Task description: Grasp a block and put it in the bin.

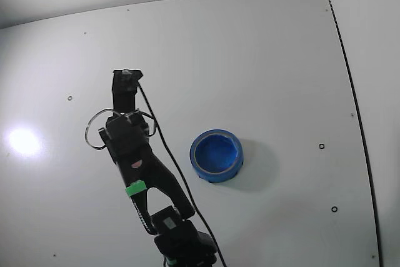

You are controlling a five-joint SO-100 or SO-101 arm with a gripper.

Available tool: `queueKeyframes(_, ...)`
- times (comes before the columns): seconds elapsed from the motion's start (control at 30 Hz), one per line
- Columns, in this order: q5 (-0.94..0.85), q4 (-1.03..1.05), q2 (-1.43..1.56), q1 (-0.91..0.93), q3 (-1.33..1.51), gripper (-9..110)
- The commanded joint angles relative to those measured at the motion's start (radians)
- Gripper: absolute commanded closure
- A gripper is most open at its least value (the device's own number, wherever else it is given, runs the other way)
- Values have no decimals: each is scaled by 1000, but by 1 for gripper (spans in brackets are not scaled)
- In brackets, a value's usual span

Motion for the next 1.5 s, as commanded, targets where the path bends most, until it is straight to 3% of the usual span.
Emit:
queueKeyframes(0.0, 34, 3, 5, -34, -133, 73)
queueKeyframes(0.57, 67, 0, -302, -34, -135, 73)
queueKeyframes(1.03, 74, -195, -311, -40, -115, 74)
queueKeyframes(1.47, 57, -221, -310, -28, -28, 74)
